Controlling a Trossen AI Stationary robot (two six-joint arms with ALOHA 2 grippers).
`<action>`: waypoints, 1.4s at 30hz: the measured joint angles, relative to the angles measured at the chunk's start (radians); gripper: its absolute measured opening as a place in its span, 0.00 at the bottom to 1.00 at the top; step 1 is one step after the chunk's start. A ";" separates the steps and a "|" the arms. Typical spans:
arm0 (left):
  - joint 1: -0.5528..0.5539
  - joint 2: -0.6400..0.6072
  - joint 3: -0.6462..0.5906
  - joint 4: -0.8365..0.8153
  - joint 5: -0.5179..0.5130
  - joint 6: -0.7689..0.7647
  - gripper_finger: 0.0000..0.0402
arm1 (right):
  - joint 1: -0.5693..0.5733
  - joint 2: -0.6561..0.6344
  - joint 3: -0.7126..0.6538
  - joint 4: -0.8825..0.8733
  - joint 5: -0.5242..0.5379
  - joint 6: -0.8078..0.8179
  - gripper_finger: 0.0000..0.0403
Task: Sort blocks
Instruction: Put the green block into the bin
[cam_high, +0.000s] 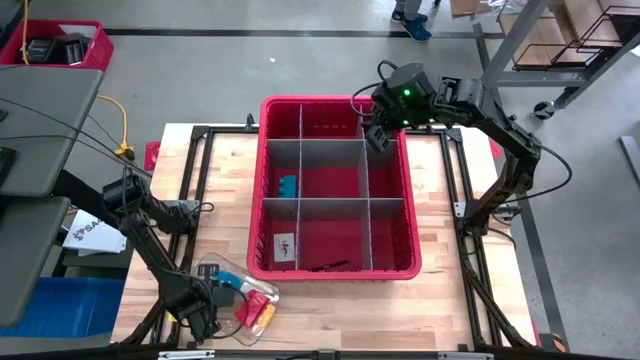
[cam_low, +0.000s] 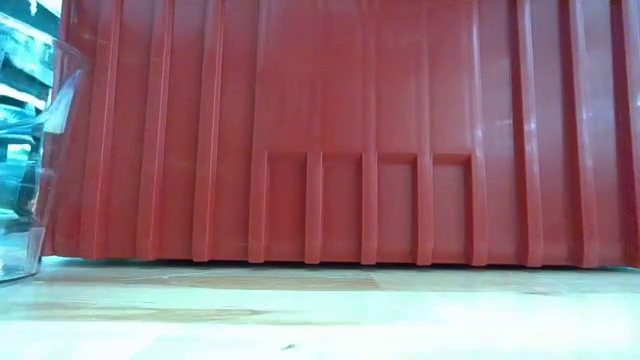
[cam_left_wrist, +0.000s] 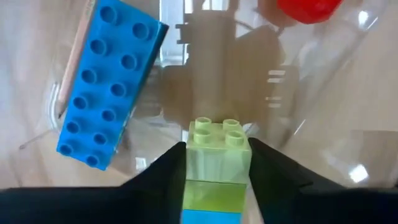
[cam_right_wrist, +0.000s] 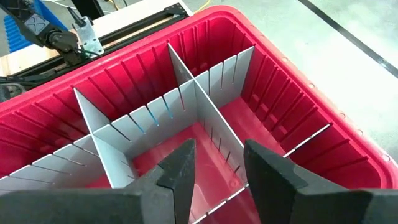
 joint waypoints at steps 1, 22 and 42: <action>0.000 0.000 0.000 -0.011 -0.003 0.000 0.31 | 0.000 0.000 0.000 0.000 0.000 0.000 0.32; 0.022 -0.314 0.319 -0.400 -0.126 -0.002 0.31 | 0.000 0.000 0.000 0.000 -0.001 -0.001 0.32; 0.804 -0.516 0.432 -0.067 -0.682 0.580 0.31 | 0.000 0.000 0.000 0.018 0.010 -0.028 0.32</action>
